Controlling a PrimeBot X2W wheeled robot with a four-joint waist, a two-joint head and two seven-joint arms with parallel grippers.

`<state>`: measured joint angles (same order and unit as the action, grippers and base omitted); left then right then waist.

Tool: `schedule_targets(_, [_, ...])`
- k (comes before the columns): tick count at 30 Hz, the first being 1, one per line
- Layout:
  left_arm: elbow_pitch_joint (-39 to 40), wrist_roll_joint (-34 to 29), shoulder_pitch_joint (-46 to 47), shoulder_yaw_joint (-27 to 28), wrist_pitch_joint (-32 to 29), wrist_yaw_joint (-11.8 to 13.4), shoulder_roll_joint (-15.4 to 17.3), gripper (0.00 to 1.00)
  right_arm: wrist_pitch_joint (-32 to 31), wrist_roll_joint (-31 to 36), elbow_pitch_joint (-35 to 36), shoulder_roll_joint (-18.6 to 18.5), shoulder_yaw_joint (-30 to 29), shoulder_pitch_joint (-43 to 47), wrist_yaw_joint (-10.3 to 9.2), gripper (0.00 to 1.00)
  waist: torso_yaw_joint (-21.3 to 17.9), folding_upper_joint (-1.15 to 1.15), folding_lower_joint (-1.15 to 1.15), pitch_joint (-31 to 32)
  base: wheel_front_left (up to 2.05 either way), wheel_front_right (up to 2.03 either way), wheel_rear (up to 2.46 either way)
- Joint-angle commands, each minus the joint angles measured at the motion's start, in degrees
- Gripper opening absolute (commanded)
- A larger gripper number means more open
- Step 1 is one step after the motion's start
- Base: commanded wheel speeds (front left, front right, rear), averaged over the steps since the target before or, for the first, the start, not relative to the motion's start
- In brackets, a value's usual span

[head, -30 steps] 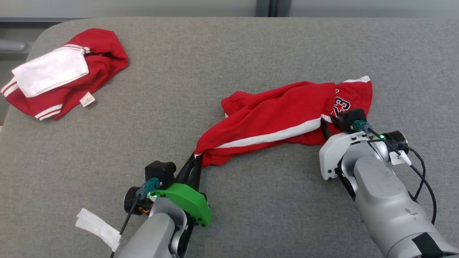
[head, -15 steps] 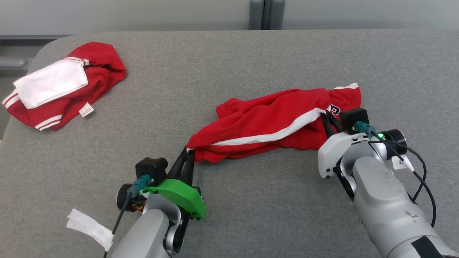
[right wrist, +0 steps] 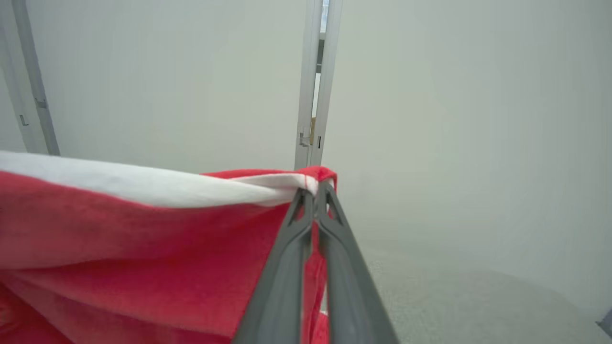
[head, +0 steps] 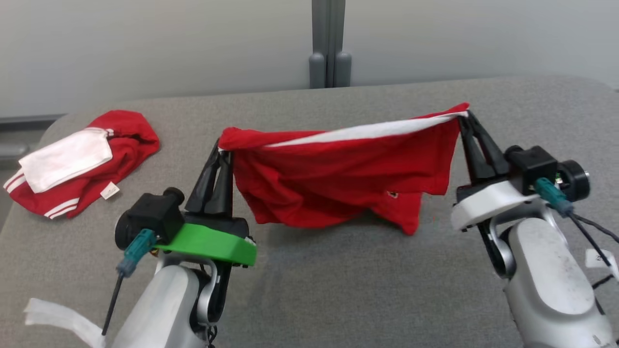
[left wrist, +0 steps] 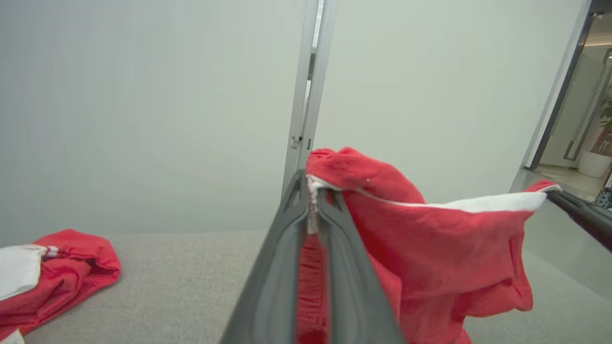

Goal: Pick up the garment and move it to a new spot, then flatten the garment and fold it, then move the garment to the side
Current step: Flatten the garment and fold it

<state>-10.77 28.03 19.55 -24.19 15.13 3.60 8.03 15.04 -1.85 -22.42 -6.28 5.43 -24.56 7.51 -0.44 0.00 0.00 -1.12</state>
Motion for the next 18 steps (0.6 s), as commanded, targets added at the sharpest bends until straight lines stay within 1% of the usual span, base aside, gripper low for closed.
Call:
schedule_targets(1, [2.5,-0.6,-1.0,0.5,0.0,0.6,0.7,0.0,-0.2,-0.6,3.6,-0.3,-0.8,1.8,-0.04,0.0,-2.1,0.0,0.0,3.4,0.0,0.0,0.0])
schedule_targets(5, [13.8,-1.6,-2.1,1.3,-1.8,2.1,3.3,0.0,-3.2,-0.9,19.7,-0.5,-3.3,7.4,-0.05,0.0,-3.4,0.0,0.0,5.3,0.0,0.0,0.0])
schedule_targets(8, [23.8,-2.5,-1.9,1.9,-5.3,3.1,6.0,0.0,-6.9,0.1,33.3,-0.1,-4.9,11.3,-0.05,0.0,-4.4,0.0,0.0,6.2,0.0,0.0,0.0])
schedule_targets(10, [28.9,-3.0,-0.9,2.3,-8.2,3.3,7.9,0.0,-9.2,0.4,40.4,0.1,-5.3,13.0,-0.05,0.0,-4.9,0.0,0.0,6.4,0.0,0.0,0.0])
schedule_targets(14, [35.0,-1.7,1.5,2.4,-14.4,2.6,10.3,0.0,-13.2,0.9,49.8,0.1,-5.8,15.1,-0.04,0.0,-5.7,0.0,0.0,5.9,0.0,0.0,0.0])
schedule_targets(16, [35.0,-1.6,2.7,2.2,-16.9,2.3,11.2,0.0,-14.6,0.8,51.7,0.2,-5.7,15.8,-0.04,0.0,-5.9,0.0,0.0,5.2,0.0,0.0,0.0])
schedule_targets(18, [33.2,0.2,3.5,1.7,-18.9,1.7,10.8,0.0,-15.6,0.2,51.4,0.3,-5.4,16.1,-0.04,0.0,-6.1,0.0,0.0,4.1,0.0,0.0,0.0])
